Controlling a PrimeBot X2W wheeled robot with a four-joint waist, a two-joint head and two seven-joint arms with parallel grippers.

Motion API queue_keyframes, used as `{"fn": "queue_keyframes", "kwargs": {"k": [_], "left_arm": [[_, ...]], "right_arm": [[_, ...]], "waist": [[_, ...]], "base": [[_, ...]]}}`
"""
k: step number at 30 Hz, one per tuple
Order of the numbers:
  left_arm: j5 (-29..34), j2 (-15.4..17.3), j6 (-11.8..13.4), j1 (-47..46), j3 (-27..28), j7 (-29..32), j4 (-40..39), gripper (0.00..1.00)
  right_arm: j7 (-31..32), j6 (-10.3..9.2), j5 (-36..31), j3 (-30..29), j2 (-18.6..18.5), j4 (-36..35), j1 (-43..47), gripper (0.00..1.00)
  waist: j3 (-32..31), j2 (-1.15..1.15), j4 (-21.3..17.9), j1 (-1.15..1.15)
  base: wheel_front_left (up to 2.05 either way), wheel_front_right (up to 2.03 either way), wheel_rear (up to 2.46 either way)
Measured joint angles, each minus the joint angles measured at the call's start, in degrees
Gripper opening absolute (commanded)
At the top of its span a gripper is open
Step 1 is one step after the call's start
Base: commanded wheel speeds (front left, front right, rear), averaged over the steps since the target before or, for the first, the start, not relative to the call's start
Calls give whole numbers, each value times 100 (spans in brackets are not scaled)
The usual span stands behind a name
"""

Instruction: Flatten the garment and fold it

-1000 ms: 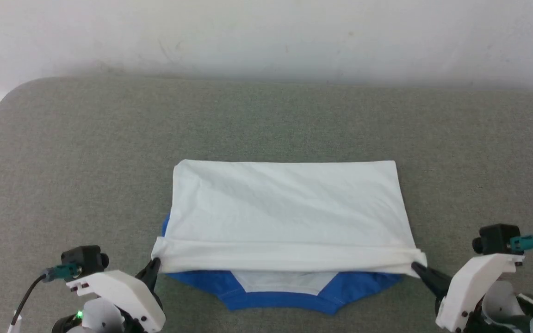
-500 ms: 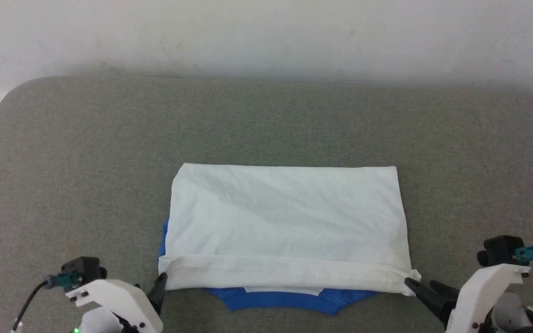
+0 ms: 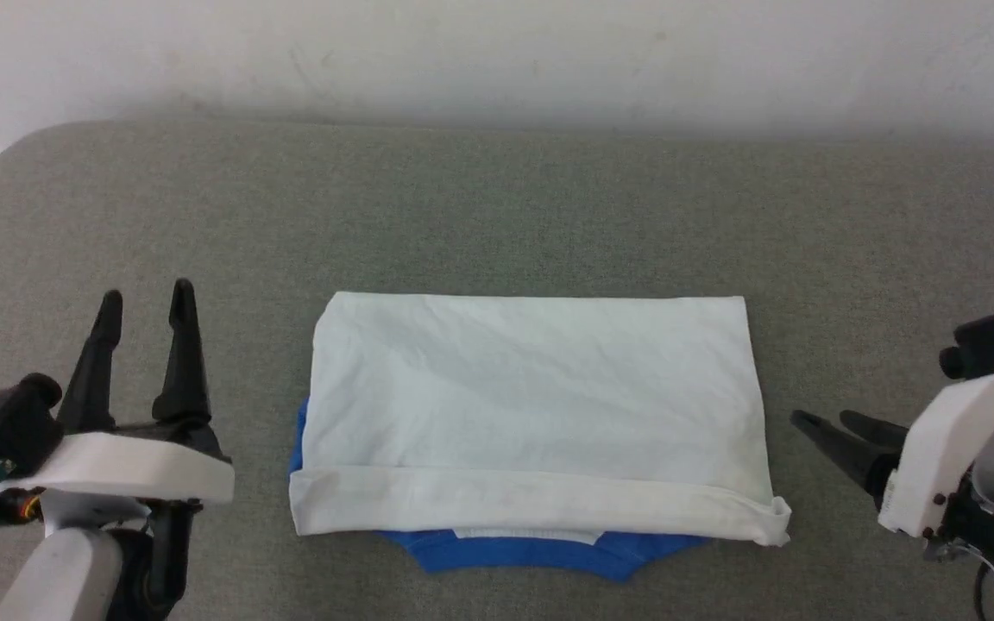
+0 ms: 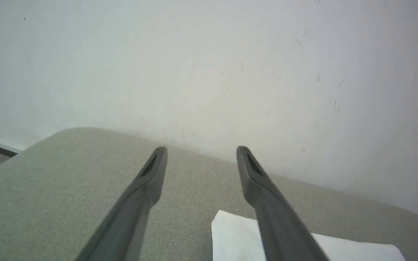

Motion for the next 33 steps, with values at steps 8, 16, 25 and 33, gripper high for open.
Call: {"fn": "queue_keyframes", "kwargs": {"k": [8, 16, 25, 33], "left_arm": [[1323, -424, -441, -592, -115, -632, 303, 100], [1790, -1093, -822, -619, 375, -633, 533, 100], [2083, -1415, -1292, -617, 615, -633, 772, 100], [2213, -1630, -1571, -587, 790, -633, 927, 100]], "right_arm": [[318, 0, -2, 742, -227, 1042, -743, 100], [122, 0, 78, 1597, -223, 1802, -1224, 100], [-320, 1, 330, 2283, -192, 2254, -1639, 100], [-624, 10, 469, 2356, -338, 2614, -1730, 0]], "waist": [[371, 0, 65, 0], [677, 0, 93, 0], [728, 0, 153, -1], [631, 0, 157, 0]], "base": [[0, 0, 0], [0, 0, 0], [0, 0, 0], [0, 0, 0]]}}
